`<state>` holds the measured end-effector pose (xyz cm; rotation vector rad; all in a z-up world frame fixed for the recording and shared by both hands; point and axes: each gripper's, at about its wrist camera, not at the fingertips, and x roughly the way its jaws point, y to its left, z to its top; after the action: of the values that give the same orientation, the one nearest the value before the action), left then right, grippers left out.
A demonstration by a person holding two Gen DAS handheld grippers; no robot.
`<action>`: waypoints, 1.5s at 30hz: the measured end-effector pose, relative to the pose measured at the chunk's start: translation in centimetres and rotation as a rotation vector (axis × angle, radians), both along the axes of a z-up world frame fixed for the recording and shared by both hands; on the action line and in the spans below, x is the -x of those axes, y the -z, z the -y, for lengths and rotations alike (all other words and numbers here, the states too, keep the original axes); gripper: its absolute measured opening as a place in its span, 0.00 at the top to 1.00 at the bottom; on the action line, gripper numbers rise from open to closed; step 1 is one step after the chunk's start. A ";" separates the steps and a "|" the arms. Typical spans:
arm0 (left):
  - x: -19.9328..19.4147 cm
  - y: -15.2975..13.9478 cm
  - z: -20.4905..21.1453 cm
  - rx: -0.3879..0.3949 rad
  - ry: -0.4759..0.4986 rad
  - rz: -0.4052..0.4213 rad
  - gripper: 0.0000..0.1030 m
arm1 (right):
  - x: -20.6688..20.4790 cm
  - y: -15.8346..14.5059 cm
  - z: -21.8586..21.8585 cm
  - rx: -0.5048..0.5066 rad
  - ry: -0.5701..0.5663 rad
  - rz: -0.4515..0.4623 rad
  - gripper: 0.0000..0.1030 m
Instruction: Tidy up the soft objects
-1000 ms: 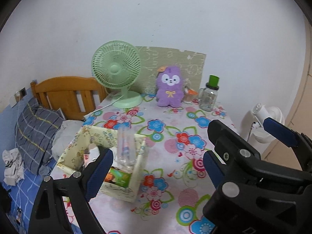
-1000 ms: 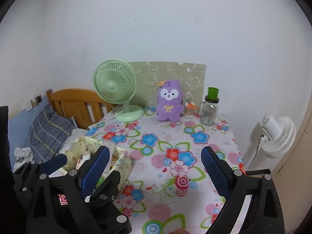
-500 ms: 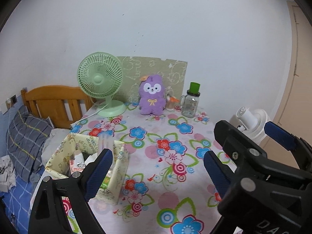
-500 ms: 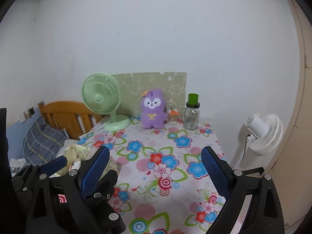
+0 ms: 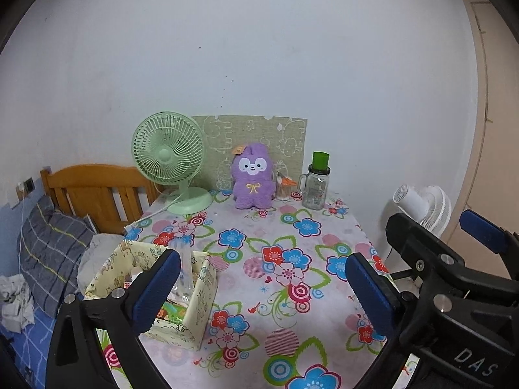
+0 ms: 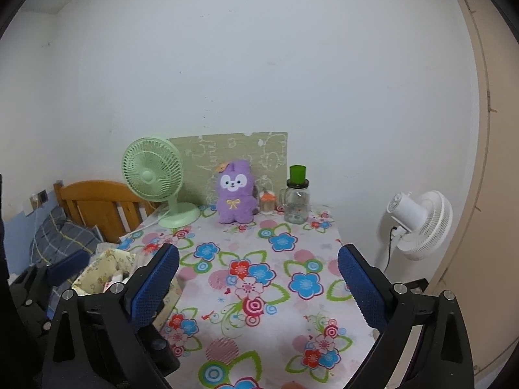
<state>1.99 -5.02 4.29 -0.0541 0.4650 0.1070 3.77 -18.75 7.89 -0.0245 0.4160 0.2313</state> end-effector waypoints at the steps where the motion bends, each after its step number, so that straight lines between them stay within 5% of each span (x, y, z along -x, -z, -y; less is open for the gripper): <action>1: -0.1 0.0 0.1 -0.005 0.002 0.000 0.01 | 0.0 0.1 0.2 0.001 0.004 -0.002 0.03; 45: 0.2 -0.6 -0.1 -0.025 0.001 0.024 0.00 | 0.5 -0.5 2.1 0.019 0.029 0.037 0.00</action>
<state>1.74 -4.88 4.91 -0.0309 0.4393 0.1106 3.23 -20.87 8.42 -0.0411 0.3812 0.1976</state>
